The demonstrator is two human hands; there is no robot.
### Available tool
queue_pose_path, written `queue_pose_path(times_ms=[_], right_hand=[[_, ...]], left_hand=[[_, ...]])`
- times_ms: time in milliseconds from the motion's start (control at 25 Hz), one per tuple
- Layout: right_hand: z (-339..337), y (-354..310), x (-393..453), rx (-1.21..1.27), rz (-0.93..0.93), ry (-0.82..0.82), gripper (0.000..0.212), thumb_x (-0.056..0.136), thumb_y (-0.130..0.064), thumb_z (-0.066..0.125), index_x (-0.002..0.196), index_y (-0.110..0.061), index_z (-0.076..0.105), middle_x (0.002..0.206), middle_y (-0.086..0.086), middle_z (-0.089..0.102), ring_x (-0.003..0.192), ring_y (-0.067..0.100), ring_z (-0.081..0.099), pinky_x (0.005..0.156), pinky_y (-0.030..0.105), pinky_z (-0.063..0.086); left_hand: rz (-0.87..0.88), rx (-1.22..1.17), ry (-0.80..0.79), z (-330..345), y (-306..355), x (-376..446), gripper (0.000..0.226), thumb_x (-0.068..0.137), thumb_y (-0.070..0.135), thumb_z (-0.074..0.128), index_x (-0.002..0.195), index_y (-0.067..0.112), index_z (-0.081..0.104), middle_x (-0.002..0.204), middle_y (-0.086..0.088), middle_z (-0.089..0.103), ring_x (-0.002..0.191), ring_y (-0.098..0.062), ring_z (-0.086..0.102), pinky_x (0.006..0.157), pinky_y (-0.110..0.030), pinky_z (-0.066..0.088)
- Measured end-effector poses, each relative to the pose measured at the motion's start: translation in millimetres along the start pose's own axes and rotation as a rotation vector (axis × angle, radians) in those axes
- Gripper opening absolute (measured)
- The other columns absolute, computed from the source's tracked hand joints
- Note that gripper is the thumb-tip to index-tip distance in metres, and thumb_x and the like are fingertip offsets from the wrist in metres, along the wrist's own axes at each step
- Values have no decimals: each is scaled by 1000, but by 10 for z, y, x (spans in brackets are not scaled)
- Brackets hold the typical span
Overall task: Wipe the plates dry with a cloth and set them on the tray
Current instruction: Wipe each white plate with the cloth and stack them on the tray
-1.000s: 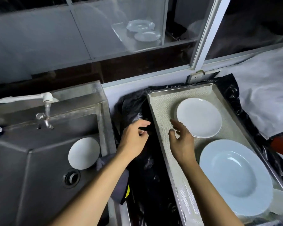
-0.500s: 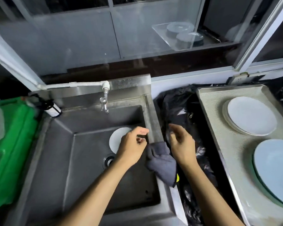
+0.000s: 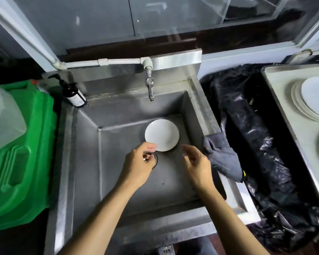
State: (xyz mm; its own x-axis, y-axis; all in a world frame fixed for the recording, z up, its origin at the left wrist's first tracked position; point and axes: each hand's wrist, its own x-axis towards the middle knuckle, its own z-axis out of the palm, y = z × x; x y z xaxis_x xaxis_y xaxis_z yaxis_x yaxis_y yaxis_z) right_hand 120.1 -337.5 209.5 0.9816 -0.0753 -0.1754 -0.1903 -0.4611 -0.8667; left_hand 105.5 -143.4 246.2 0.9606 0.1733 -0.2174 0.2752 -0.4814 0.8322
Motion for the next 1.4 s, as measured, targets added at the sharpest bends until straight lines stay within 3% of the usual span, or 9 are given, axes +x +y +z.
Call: queue_pose_path(times_ms=[240,600,760,800,880,1000,1160,1280,1400], right_hand=[[386,431,218,-110,83,-117,36,94,-6,59,122,-25,70,113,-6,74,102,14,70,93,37,55],[1158,1338,1322,-114,227,-76,41,98,-10,56,137,-20,62,116,0,72,108,18,66,94,33,52],[1516,1666,1686,-18,319,-27,50,99,-11,53,148,-20,51,133,7,60,119,22,60,102,37,50],[1576,1729,1756,-16,313,2,51,98,-10,52,148,-22,51,135,8,58,119,22,60,103,39,50],[1659,1838,1899,-33,302,55,51,96,-10,52,146,-24,52,136,7,56,116,20,60,103,42,51],[1708,1941,2073,-84,342,58,45,97,-12,52,142,-21,55,137,6,55,117,22,60,103,42,51],[1689,1969,2219,-92,414,103,34,94,-10,64,127,-14,62,111,-1,64,102,22,66,83,30,48],[1675,1958,2284,-54,463,131,33,91,-2,66,123,-10,62,102,-1,67,88,16,65,75,24,47],[1669,1907,2224,2,435,122,31,92,-1,64,122,-11,60,99,-4,66,78,0,60,60,8,43]], left_hand=[[-117,-32,30,156,-687,177,36,88,-7,59,109,19,72,105,13,73,97,-8,67,90,-23,54],[-211,-25,73,649,-1666,1150,37,90,-2,60,110,28,69,105,19,70,92,6,66,79,-5,47],[-215,9,48,933,-1947,1628,35,90,4,61,115,29,65,111,18,68,94,9,63,78,-2,45],[-212,31,36,987,-1985,1725,36,91,6,61,118,28,64,115,16,67,95,6,64,79,-4,46],[-229,90,20,1088,-2070,1906,42,92,12,62,132,26,57,129,10,61,105,-4,63,91,-21,51],[-334,152,-18,1176,-2197,2115,58,93,19,61,148,26,42,144,5,46,127,-16,51,106,-40,47],[-402,126,-61,1255,-2288,2290,48,89,19,58,136,24,53,132,0,58,118,-23,56,97,-46,52],[-421,87,15,1291,-2285,2330,30,84,15,59,113,21,63,112,0,66,101,-21,62,82,-33,51],[-440,28,77,1262,-2284,2291,28,82,10,60,108,17,66,102,2,69,96,-22,66,76,-29,49]])
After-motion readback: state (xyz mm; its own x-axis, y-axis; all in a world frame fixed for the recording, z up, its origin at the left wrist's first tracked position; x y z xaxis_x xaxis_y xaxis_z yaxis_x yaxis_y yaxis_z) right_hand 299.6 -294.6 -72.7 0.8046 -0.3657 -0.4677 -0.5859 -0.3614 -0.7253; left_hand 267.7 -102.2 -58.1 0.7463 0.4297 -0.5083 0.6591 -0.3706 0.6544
